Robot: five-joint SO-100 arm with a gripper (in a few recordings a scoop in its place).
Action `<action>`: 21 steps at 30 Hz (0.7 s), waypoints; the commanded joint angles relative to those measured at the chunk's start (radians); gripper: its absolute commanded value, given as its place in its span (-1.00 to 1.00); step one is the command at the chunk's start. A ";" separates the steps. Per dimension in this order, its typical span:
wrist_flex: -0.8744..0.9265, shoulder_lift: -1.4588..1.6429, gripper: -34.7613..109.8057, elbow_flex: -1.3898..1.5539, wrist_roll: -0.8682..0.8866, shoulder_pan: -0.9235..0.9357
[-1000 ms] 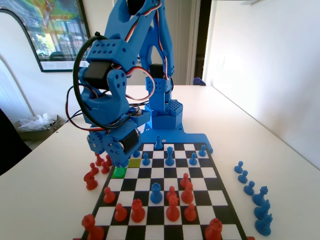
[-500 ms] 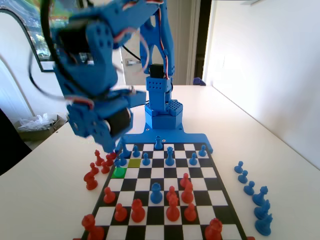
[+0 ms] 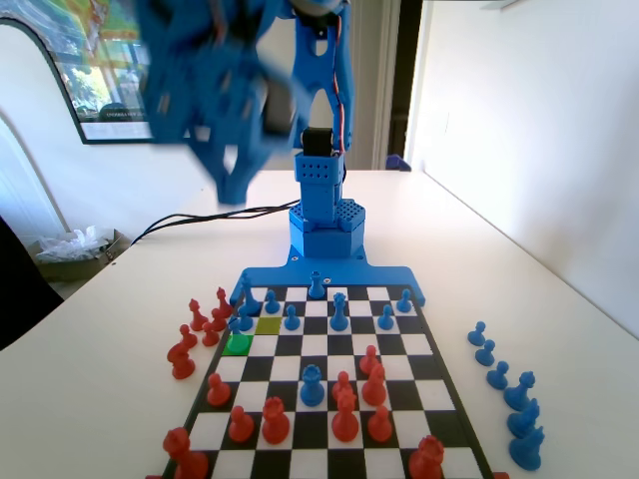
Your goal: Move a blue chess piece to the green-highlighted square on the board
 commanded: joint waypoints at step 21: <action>0.083 0.723 -0.51 0.359 -0.110 -0.146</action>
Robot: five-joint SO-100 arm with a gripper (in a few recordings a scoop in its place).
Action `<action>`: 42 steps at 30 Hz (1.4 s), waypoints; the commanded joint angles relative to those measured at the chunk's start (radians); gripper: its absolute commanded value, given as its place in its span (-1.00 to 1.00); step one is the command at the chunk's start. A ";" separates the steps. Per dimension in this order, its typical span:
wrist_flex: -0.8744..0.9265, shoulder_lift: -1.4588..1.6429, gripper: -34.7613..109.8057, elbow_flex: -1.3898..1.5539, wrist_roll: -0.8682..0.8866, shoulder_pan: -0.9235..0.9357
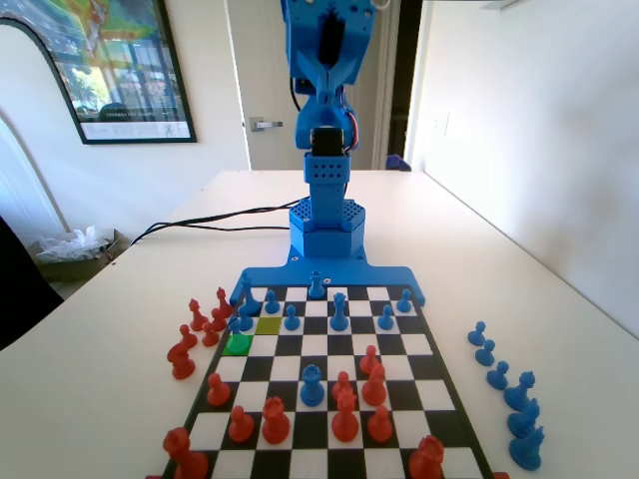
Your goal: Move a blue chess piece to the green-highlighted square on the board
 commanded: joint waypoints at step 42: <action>-0.028 0.098 -0.46 0.003 0.009 0.012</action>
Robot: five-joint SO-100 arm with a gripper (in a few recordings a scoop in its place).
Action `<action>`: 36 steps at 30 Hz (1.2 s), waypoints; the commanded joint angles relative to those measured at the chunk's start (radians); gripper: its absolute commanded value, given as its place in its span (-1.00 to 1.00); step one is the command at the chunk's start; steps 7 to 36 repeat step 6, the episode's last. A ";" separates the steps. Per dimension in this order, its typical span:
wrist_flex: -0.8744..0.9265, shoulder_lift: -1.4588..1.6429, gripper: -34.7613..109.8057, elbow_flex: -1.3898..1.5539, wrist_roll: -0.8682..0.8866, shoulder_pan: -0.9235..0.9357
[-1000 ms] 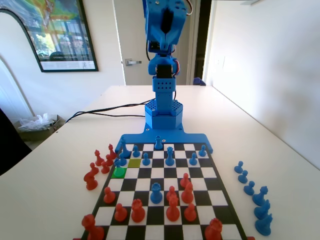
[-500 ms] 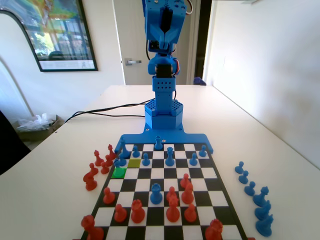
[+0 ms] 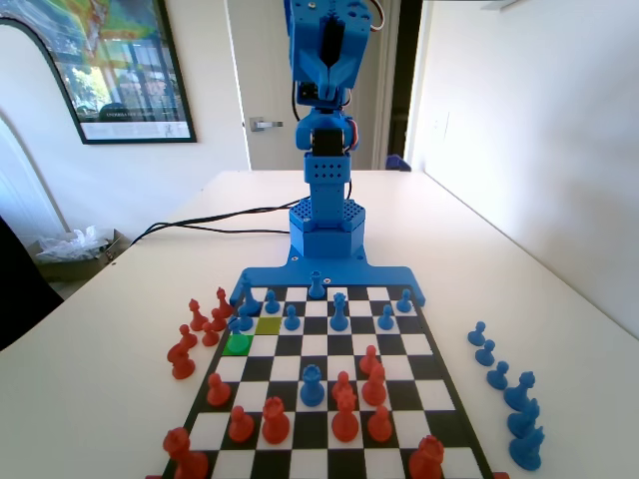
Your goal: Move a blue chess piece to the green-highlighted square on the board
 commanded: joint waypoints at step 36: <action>-0.017 0.020 -0.46 0.003 -0.006 0.003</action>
